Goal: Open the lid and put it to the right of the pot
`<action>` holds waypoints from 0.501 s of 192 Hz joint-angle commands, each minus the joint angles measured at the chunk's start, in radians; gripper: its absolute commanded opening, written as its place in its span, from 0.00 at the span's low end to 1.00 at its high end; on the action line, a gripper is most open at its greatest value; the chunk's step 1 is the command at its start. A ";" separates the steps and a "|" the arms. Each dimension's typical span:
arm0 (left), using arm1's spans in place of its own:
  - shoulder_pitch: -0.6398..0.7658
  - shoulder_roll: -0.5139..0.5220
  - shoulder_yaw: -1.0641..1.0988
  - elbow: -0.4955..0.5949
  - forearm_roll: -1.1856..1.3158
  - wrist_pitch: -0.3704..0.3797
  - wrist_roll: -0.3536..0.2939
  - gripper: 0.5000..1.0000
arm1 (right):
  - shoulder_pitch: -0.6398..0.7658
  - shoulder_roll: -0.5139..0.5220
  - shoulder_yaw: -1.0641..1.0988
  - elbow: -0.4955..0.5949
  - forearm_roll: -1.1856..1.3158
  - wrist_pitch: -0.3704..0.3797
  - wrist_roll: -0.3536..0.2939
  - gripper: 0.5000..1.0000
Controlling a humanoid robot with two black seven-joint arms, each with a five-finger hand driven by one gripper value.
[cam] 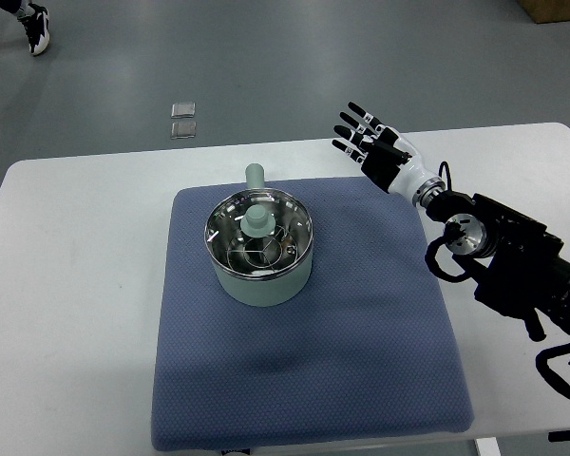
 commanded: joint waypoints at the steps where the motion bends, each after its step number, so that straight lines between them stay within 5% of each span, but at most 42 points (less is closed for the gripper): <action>1: 0.000 0.000 0.000 -0.001 0.000 0.003 0.000 1.00 | 0.000 -0.001 0.000 -0.001 -0.008 -0.028 -0.001 0.95; 96: -0.002 0.000 0.002 -0.001 0.000 0.004 -0.001 1.00 | 0.016 -0.006 -0.017 0.002 -0.057 -0.036 0.008 0.95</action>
